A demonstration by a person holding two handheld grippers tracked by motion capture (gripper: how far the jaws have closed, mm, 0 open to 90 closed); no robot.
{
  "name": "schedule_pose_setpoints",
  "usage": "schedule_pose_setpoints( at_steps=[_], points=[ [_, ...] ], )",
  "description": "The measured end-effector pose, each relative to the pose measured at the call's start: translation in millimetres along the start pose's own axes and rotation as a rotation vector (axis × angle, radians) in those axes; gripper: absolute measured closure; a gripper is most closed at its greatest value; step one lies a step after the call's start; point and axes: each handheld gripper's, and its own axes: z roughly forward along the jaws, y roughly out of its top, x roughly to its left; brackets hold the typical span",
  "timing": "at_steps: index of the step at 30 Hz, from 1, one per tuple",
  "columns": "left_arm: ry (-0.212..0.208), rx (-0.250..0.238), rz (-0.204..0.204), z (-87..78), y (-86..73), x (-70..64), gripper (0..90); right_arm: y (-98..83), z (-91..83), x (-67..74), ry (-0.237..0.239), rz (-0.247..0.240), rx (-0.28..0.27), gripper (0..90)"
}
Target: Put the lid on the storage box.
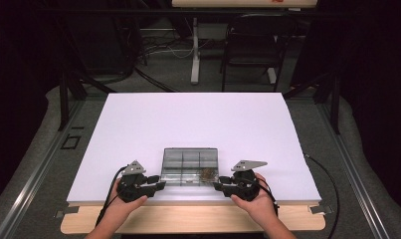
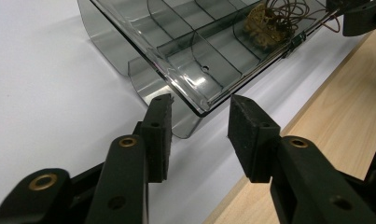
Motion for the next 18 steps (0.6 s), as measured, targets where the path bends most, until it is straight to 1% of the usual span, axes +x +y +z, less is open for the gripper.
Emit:
schedule_pose_setpoints(
  at_steps=[2,4,6,7,8,10,12,16,18],
  points=[
    [0.001,-0.008,-0.006,-1.9,1.1,0.9,56.9,-0.1,0.7,0.0,0.007,0.005,-0.007,57.1],
    [0.001,-0.011,-0.012,-3.3,2.1,1.2,55.8,-0.4,-0.1,-0.3,0.003,0.01,-0.015,54.7],
    [-0.007,-0.009,-0.013,-3.8,2.5,2.8,54.9,-0.6,-1.3,-1.1,0.006,0.008,-0.024,53.0],
    [-0.009,-0.007,-0.014,-3.8,2.4,3.3,54.8,-0.7,-1.9,-0.9,0.005,0.014,-0.035,52.6],
    [-0.009,-0.007,-0.014,-3.8,2.4,3.3,54.8,0.0,-3.8,-1.7,0.008,0.008,-0.029,51.9],
    [-0.01,-0.002,-0.014,-4.4,2.5,3.8,54.3,0.6,-5.5,-1.4,0.009,0.018,-0.05,51.0],
    [-0.009,-0.006,-0.015,-5.8,3.0,3.7,53.5,1.9,-7.8,-2.2,0.008,0.016,-0.06,50.1],
    [-0.009,-0.022,-0.019,-8.7,3.9,4.2,52.4,2.3,-10.4,-5.0,-0.001,0.024,-0.06,49.9],
    [-0.008,-0.021,-0.019,-10.3,4.6,4.4,52.1,1.9,-10.9,-6.2,-0.002,0.031,-0.069,49.8]
  ],
)
